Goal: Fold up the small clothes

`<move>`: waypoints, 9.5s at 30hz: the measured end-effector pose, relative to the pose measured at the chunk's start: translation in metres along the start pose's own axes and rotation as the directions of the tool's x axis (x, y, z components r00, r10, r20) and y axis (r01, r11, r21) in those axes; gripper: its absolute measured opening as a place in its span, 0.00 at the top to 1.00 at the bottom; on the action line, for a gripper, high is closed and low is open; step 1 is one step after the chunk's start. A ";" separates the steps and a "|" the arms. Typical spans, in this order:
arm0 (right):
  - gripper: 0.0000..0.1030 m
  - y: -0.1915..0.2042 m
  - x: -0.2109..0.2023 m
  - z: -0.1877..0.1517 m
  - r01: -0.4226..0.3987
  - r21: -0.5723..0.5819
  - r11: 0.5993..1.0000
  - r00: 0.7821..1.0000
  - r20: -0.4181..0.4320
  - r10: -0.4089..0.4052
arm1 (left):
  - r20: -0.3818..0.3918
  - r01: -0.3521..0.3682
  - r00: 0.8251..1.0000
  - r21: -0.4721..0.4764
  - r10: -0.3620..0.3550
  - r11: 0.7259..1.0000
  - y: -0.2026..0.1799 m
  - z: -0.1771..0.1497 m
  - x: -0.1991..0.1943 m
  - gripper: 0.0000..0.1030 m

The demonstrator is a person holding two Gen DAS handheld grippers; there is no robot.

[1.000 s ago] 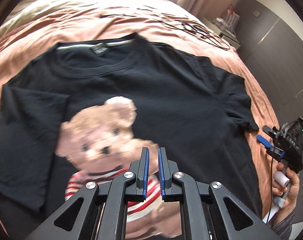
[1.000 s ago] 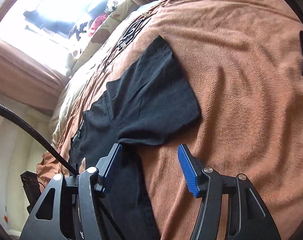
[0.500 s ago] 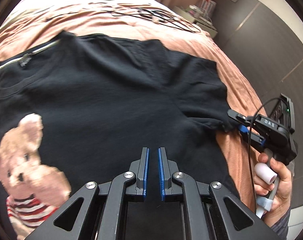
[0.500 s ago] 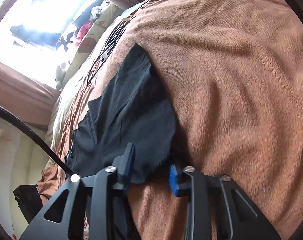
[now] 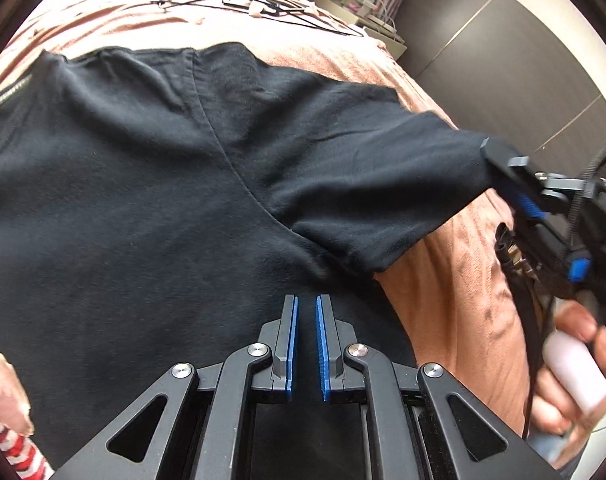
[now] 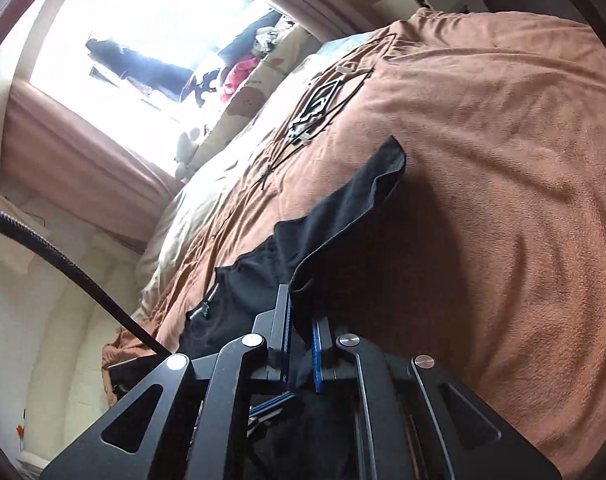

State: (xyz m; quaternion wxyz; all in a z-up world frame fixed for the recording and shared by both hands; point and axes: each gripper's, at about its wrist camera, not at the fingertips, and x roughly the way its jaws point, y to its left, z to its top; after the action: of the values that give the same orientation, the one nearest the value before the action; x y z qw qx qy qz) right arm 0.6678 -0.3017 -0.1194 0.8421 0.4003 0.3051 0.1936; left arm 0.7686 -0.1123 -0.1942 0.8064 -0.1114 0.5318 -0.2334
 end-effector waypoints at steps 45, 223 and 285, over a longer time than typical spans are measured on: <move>0.55 0.002 0.005 -0.021 0.104 -0.050 0.993 0.986 -0.126 -0.109 | 0.102 -0.083 0.991 0.004 0.082 0.997 0.005 0.008 -0.109 0.77; 0.48 -0.019 0.096 -0.032 0.077 0.025 0.997 0.993 -0.088 -0.075 | 0.101 -0.475 0.872 -0.055 0.478 0.878 0.115 0.030 -0.100 0.84; 0.31 0.236 -0.257 -0.164 0.267 -0.655 0.707 0.954 0.073 -0.292 | 0.479 -0.387 0.740 -0.272 0.473 0.881 -0.001 -0.300 -0.525 0.10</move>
State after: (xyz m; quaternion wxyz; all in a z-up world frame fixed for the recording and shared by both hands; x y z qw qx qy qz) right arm 0.3489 -0.2142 0.0793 0.9424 0.0239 0.2895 0.1661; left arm 0.3247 0.1674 0.1059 0.9421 -0.1076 0.3148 0.0415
